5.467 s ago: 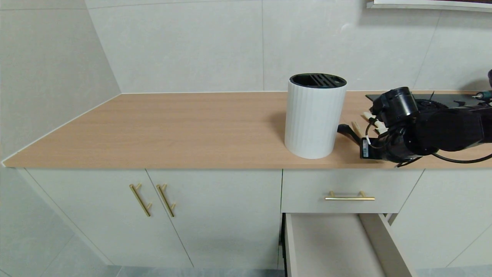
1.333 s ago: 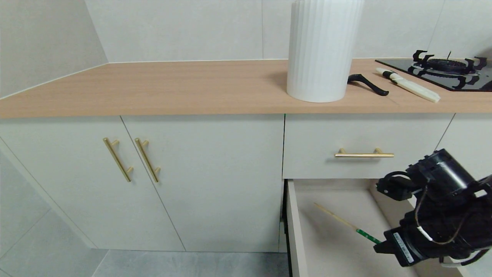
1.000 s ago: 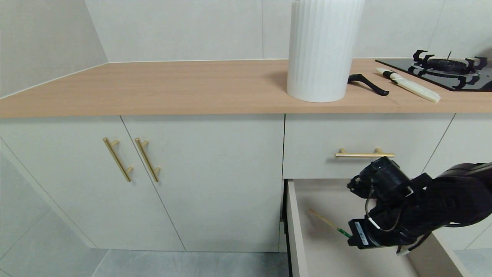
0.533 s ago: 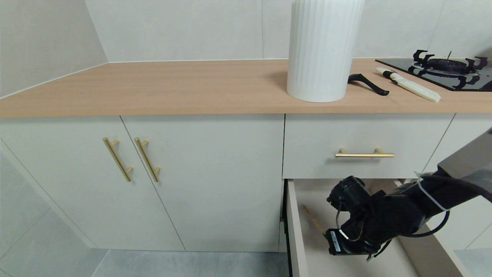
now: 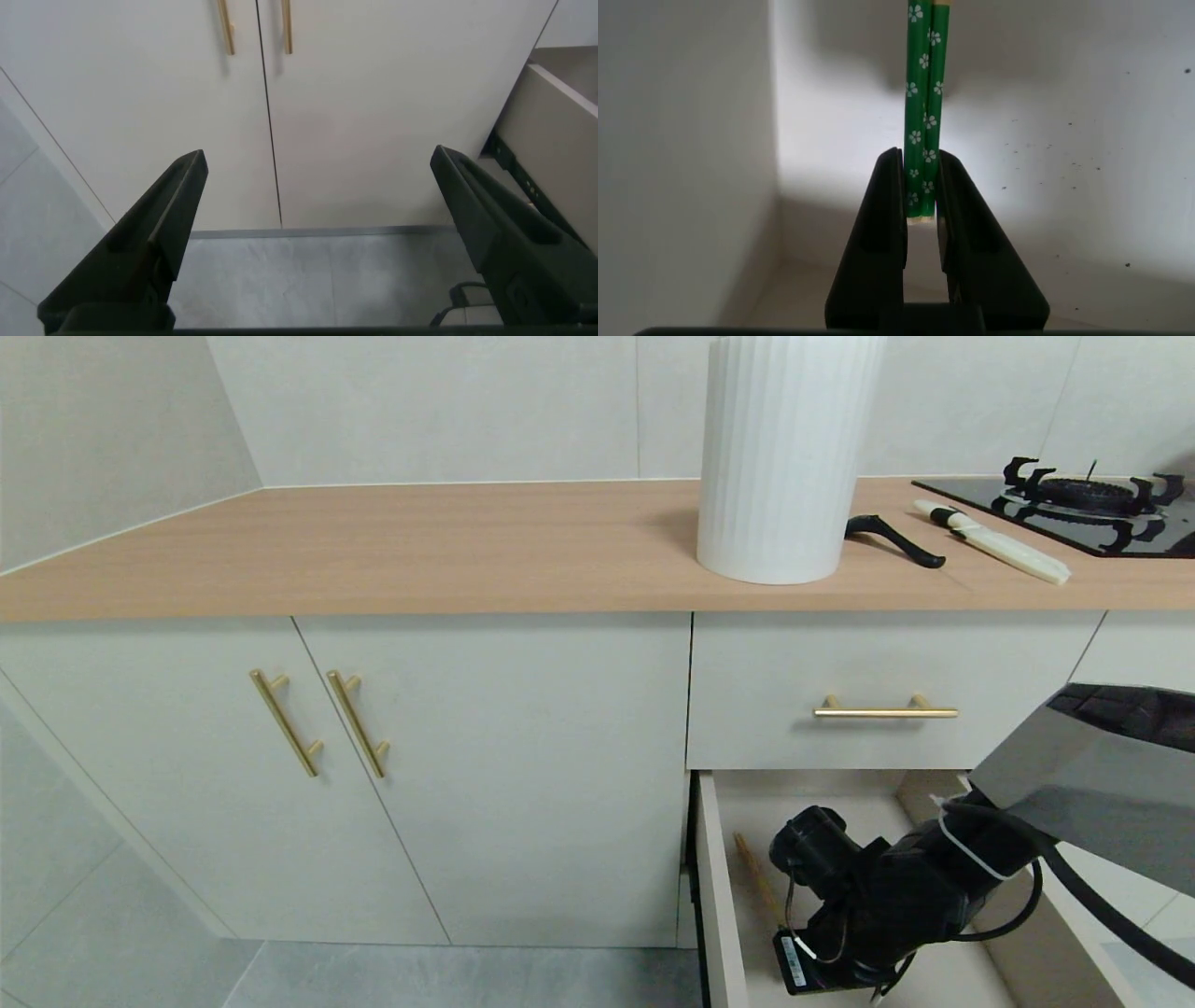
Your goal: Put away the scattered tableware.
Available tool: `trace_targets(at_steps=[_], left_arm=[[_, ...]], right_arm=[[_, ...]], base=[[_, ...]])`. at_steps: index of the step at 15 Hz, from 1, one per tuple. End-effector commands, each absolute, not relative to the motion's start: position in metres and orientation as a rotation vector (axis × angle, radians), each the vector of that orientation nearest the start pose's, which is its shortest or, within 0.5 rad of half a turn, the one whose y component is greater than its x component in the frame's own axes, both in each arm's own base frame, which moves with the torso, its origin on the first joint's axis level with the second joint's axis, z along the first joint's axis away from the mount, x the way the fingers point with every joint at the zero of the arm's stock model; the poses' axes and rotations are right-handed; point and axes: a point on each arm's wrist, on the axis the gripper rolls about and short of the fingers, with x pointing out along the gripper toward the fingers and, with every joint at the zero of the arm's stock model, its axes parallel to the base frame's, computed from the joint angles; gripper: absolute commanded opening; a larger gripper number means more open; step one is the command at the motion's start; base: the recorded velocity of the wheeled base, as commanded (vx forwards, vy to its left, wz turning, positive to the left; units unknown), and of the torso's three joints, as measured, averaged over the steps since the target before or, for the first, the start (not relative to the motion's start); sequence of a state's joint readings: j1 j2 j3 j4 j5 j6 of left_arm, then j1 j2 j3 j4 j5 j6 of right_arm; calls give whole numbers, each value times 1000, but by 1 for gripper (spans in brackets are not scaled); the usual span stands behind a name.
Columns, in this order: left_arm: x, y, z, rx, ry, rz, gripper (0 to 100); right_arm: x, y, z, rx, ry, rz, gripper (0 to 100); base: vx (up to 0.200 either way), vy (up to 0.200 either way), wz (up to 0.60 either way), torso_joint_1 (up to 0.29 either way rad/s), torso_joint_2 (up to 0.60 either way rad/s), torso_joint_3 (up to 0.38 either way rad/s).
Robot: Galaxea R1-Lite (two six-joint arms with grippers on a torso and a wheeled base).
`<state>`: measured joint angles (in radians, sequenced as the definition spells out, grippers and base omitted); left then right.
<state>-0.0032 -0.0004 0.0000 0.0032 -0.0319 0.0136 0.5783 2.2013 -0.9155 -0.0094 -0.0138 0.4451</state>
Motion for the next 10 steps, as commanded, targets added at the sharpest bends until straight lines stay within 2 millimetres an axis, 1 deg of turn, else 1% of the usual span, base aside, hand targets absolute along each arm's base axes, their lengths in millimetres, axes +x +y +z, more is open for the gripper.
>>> trace_targets(at_steps=[1,7,8,10], left_arm=[[-23,-1,75,14,3,-34,100],[-23,-1,75,14,3,-34,100],[-23,-1,75,14,3,-34,100],[-23,-1,75,14,3,-35,100]], right_arm=[[275,180,-7,-8,1310,190,0],[277,179,-8,-3,1299,188,0],[276,179,-8,-3,1300,187,100],[277,179,-8,-3,1299,188,100]], base=[[0,0,0,0,0,0],[0,0,0,0,0,0],[0,0,0,0,0,0],[0,0,0,0,0,0]])
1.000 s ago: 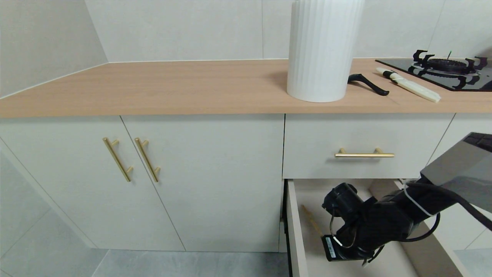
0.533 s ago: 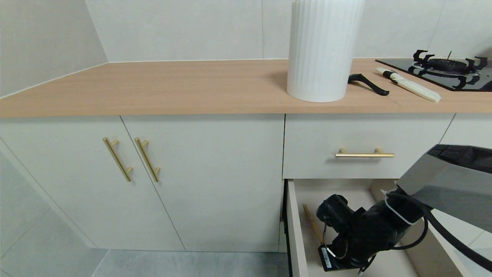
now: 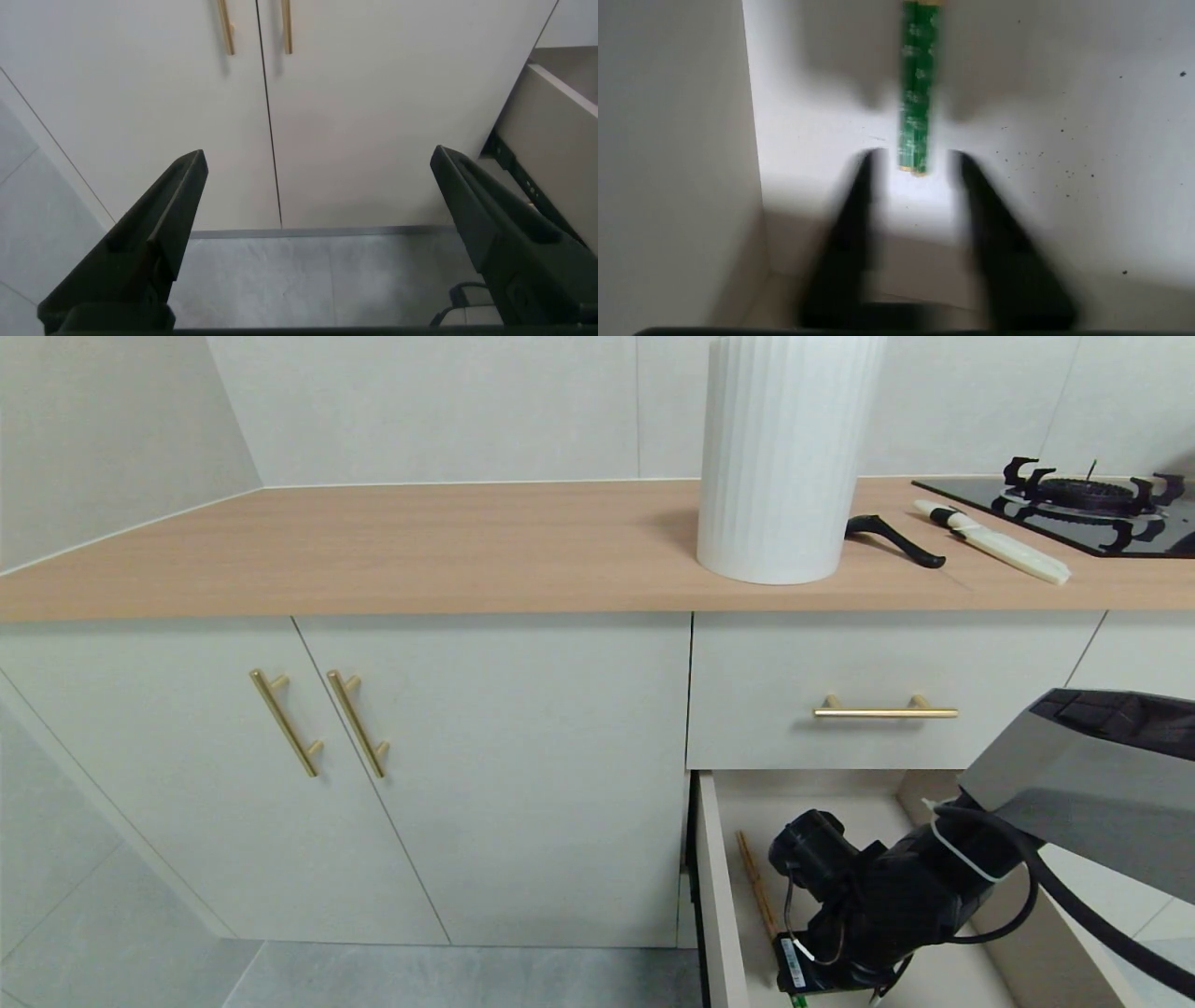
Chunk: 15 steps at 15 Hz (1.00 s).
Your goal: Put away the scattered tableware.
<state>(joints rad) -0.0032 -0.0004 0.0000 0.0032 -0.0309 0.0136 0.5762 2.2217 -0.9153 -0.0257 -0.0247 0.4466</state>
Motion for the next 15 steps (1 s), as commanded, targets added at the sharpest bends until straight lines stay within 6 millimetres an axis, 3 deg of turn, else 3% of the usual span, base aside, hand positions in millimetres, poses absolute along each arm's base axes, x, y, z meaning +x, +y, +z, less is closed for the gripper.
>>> trace_targets(at_steps=[1,6,9,10,12,13,15], left_arm=[[-23,-1,75,14,3,-34,100],[-23,-1,75,14,3,-35,100],[-23,-1,75,14,3,-34,100],[-23,-1,75,14,3,-35,100],[-23,-1,75,14,3,-34,100],[-23,-1,75,14,3,-34,100],[-23,-1,75,14,3,-34,100]], right_arm=[[277,179,-8,-3,1299,188,100],[276,179,-5,0,1294,190,100],[271,176,21,35,1235,201,100],[266,172,46,66,1174,221,100],[264,171,57,81,1145,233,100],[254,153,111,150,990,250,100],[244,132,146,207,875,240,100]], base=[[0,0,0,0,0,0],[0,0,0,0,0,0],[0,0,0,0,0,0],[0,0,0,0,0,0],[0,0,0,0,0,0],[0,0,0,0,0,0],[0,0,0,0,0,0]])
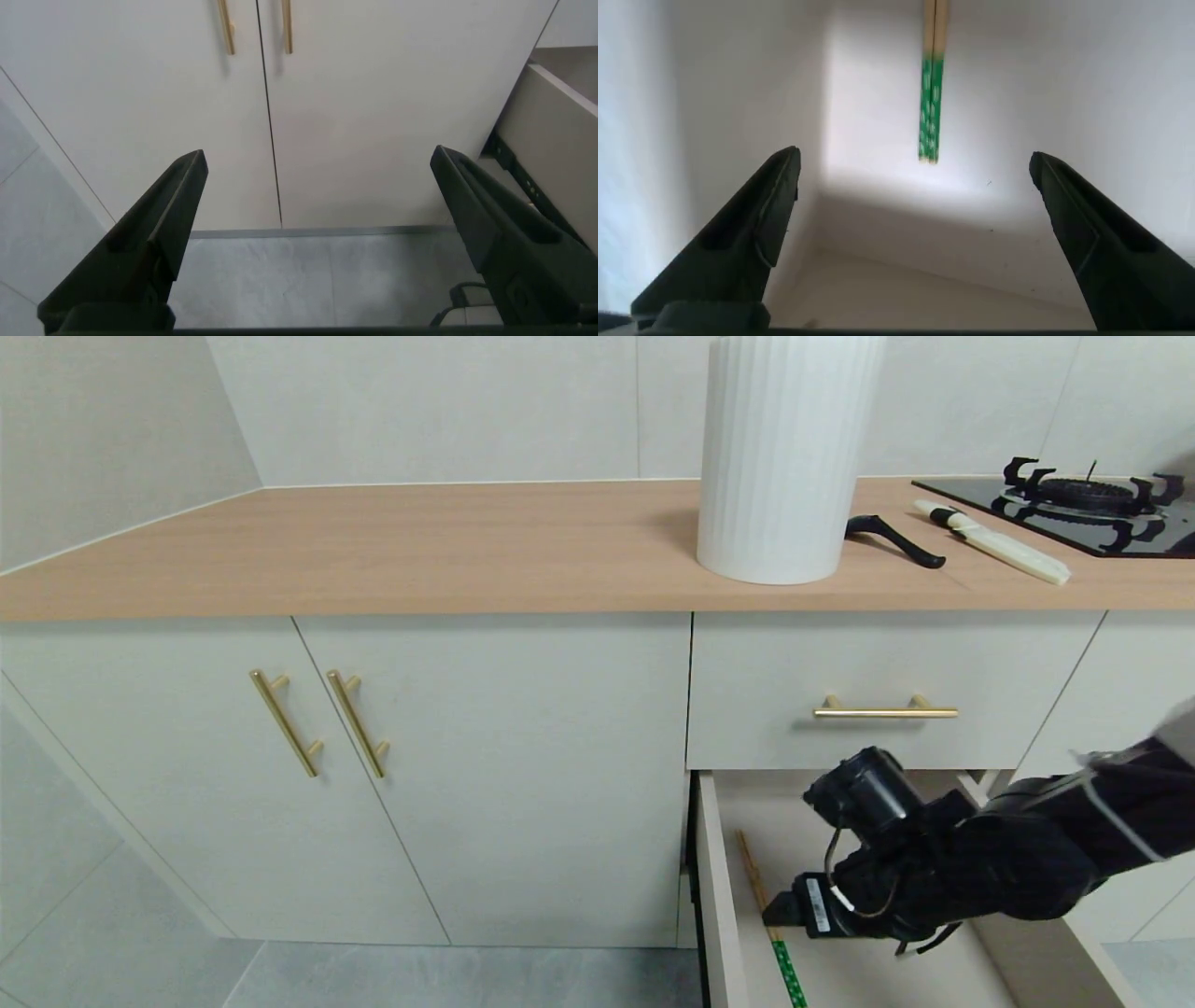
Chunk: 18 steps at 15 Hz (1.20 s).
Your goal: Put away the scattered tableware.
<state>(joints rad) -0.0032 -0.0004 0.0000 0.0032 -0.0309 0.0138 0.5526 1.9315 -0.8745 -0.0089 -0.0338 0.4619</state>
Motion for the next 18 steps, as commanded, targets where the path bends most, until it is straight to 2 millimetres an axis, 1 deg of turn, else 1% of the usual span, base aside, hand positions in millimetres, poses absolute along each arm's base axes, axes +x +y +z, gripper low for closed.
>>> trace_targets(at_steps=[1,2,3,5,6,7,9,11,14,18], left_arm=[[-23,-1,75,14,3,-35,100],[-23,-1,75,14,3,-34,100],[-23,-1,75,14,3,-34,100],[-23,-1,75,14,3,-34,100],[-23,-1,75,14,3,-35,100],[-23,-1,75,14,3,-35,100],[-23,-1,75,14,3,-34,100],[-23,-1,75,14,3,-34,100],[-23,-1,75,14,3,-34,100],[-23,-1,75,14,3,-34,100]], right_arm=[[239,122,161,229,825,239,100],[228,111,181,251,748,242,100],[222,103,192,247,699,246,100],[208,86,210,204,608,248,100],[206,83,213,201,593,247,100],[199,78,221,205,554,248,100],[193,75,227,210,529,250,100],[189,73,230,179,507,259,100],[184,72,226,136,509,272,100],[184,71,225,135,511,270,100]], base=[[0,0,0,0,0,0],[0,0,0,0,0,0],[0,0,0,0,0,0],[0,0,0,0,0,0],[0,0,0,0,0,0],[0,0,0,0,0,0],[0,0,0,0,0,0],[0,0,0,0,0,0],[0,0,0,0,0,0],[0,0,0,107,-239,-215]])
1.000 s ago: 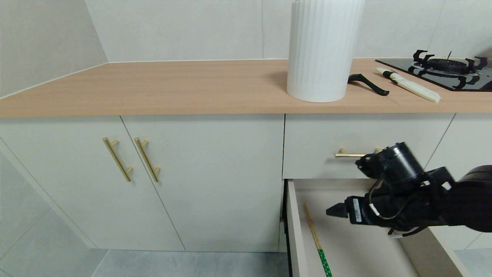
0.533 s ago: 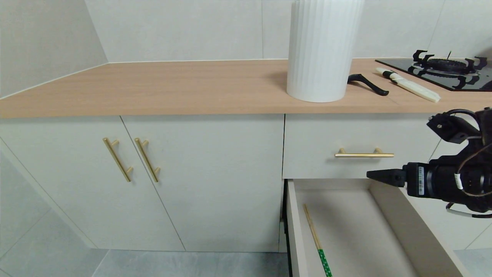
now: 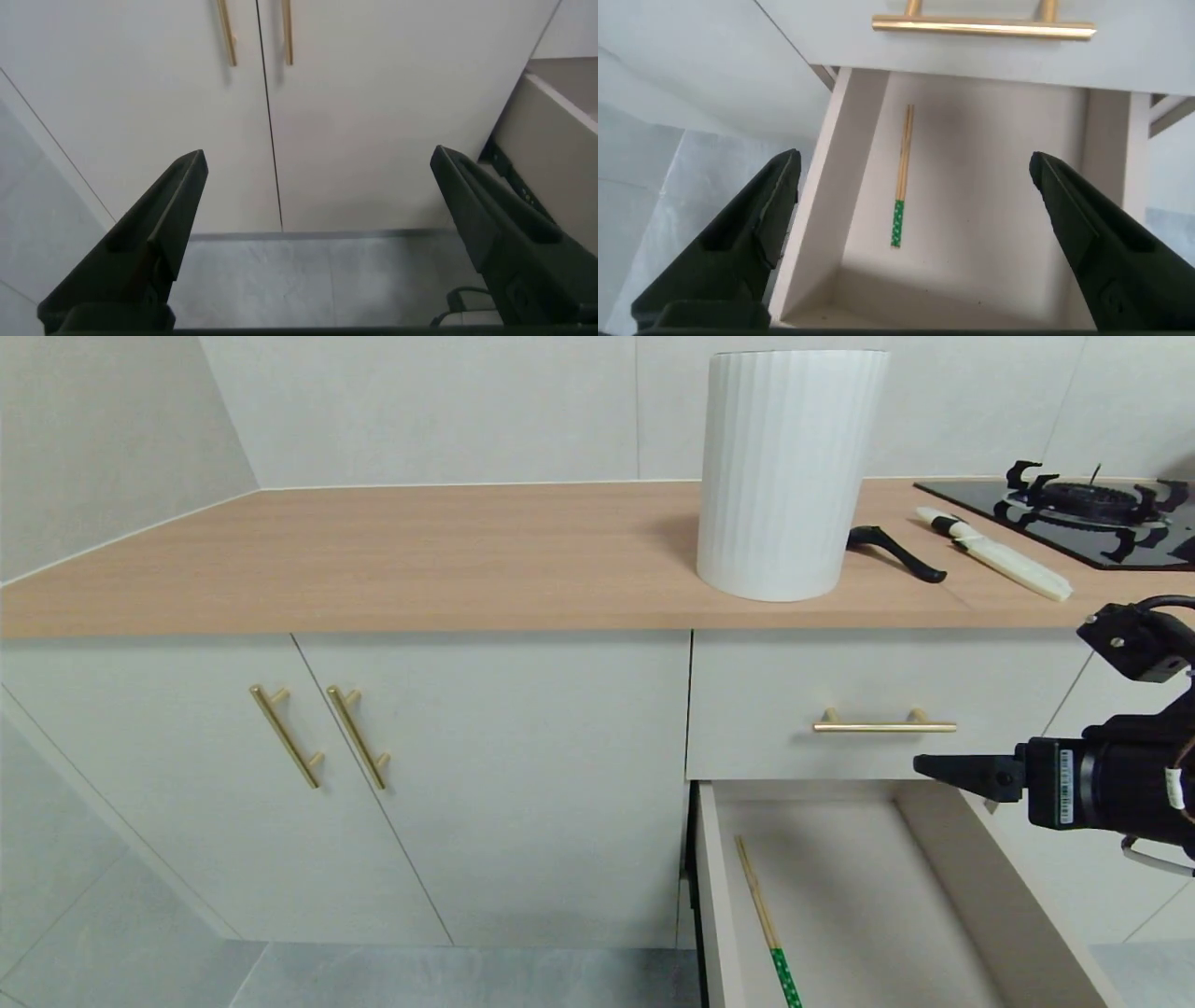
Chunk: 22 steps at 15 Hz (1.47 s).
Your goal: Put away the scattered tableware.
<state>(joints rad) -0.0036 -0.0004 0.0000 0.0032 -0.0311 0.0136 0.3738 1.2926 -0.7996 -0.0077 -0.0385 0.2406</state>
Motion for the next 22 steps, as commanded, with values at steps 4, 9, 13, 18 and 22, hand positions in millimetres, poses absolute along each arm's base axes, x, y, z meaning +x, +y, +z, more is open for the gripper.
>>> trace_targets(at_steps=[4,9,13,18,22], left_arm=[[-23,-1,75,14,3,-35,100],[-23,-1,75,14,3,-35,100],[-23,-1,75,14,3,-34,100],[-23,-1,75,14,3,-35,100],[-23,-1,75,14,3,-34,100]], right_arm=[[184,72,220,113,526,275,100],[184,72,217,109,535,277,100],[183,72,216,109,538,277,100],[195,68,209,14,534,243,100],[261,61,198,28,389,163,100]], base=[[0,0,0,90,-513,-277],[0,0,0,250,-460,-272],[0,0,0,210,-453,-254],[0,0,0,34,-74,-43],[0,0,0,0,0,0]])
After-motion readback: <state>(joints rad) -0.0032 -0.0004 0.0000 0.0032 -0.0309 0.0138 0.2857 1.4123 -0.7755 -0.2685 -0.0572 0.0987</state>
